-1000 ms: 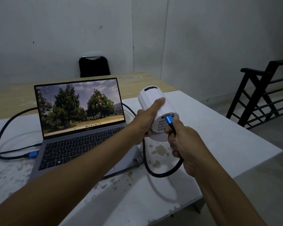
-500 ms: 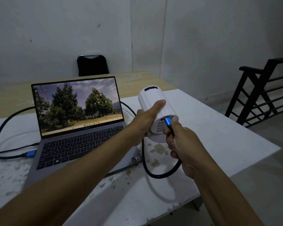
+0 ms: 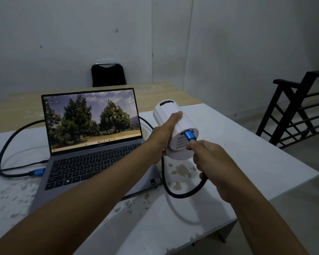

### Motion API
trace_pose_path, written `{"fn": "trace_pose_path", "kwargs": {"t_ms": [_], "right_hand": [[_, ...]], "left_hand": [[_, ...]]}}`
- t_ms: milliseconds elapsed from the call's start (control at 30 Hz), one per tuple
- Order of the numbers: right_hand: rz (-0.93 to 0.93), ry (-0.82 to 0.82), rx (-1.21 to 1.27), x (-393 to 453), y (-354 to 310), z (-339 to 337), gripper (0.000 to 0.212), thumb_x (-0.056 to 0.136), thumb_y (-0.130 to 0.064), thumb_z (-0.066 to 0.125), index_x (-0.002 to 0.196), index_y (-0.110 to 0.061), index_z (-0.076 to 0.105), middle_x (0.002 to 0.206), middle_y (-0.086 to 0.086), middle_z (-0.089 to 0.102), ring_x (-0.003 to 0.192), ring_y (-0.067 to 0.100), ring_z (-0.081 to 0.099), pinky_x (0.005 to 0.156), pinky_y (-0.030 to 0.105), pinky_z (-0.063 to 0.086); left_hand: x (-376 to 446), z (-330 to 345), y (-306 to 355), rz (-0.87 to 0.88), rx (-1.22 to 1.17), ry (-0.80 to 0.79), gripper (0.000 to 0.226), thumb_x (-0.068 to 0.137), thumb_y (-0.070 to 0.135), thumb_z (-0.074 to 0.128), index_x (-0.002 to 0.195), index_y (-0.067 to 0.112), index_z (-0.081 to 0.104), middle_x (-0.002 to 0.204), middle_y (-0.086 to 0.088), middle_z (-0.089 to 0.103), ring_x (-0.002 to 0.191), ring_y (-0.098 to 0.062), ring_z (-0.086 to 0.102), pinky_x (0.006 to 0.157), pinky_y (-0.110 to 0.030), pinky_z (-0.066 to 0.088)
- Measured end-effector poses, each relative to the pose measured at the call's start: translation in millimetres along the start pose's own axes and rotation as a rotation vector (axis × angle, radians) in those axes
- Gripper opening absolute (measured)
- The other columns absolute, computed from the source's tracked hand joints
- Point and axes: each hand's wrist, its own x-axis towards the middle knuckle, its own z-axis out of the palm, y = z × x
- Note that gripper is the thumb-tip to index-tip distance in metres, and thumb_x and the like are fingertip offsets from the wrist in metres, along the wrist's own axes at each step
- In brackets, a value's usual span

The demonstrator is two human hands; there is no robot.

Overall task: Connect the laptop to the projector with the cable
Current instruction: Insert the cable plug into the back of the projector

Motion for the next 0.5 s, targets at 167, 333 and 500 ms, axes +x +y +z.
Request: {"fn": "trace_pose_path", "kwargs": {"t_ms": [167, 333, 500], "right_hand": [[-0.1, 0.07, -0.12, 3, 8, 6, 0.024, 0.104, -0.038, 0.039, 0.101, -0.024, 0.058, 0.076, -0.001, 0.056, 0.066, 0.011, 0.052, 0.059, 0.021, 0.046], [-0.08, 0.059, -0.091, 4, 11, 11, 0.02, 0.105, -0.036, 0.039, 0.11, -0.025, 0.055, 0.078, -0.004, 0.057, 0.067, 0.01, 0.055, 0.055, 0.017, 0.043], [-0.041, 0.052, -0.128, 8, 14, 6, 0.025, 0.101, -0.041, 0.044, 0.115, -0.023, 0.053, 0.083, -0.005, 0.058, 0.07, 0.009, 0.056, 0.06, 0.025, 0.05]], "left_hand": [[-1, 0, -3, -0.015, 0.017, -0.002, 0.076, 0.067, 0.077, 0.068, 0.113, 0.016, 0.069, 0.102, -0.01, 0.078, 0.101, -0.028, 0.072, 0.097, -0.047, 0.056], [-1, -2, -12, -0.058, -0.006, -0.028, 0.073, 0.07, 0.074, 0.07, 0.112, 0.015, 0.067, 0.102, -0.012, 0.076, 0.102, -0.029, 0.072, 0.096, -0.048, 0.057], [3, -3, -11, -0.06, 0.02, -0.047, 0.074, 0.07, 0.075, 0.069, 0.116, 0.017, 0.066, 0.107, -0.011, 0.076, 0.103, -0.029, 0.071, 0.096, -0.046, 0.057]]}}
